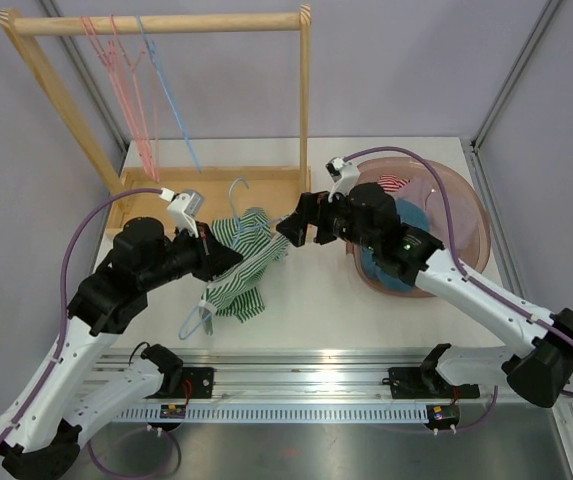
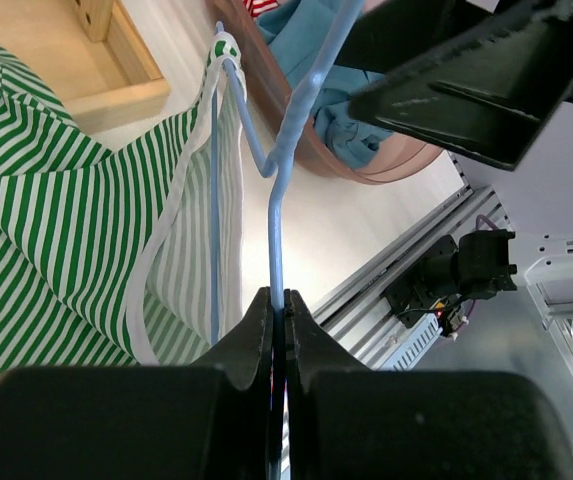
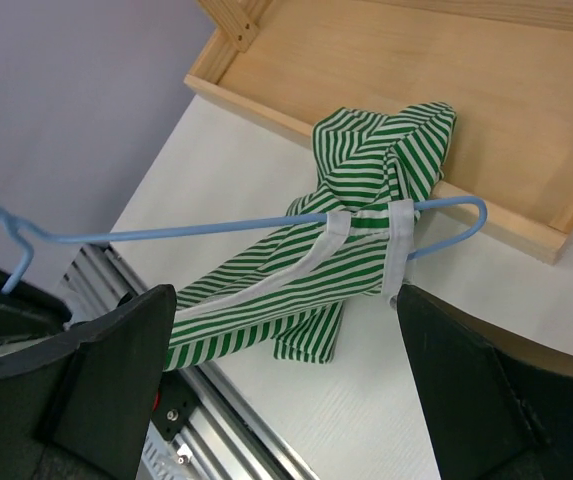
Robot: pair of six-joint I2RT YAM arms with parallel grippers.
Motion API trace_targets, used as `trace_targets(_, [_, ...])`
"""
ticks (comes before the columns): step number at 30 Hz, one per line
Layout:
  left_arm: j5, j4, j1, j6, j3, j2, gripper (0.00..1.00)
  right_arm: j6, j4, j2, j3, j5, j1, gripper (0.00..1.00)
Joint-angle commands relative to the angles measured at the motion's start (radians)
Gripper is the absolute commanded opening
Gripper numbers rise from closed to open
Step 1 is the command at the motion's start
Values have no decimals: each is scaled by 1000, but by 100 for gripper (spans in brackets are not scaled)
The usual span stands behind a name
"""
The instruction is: Remove the tank top from the hanger
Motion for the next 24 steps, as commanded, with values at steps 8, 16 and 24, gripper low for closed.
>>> trace_targets(8, [37,98,-4,-10,5,-38,0,-43,4,146,117,239,74,97])
trace_targets(16, [32,67,-4,10,20,-60,0,-72,-17,221,135,322,73,74])
trace_targets(24, [-27,23,-4,33,36,-61,0,-81,-26,203,118,322,74,69])
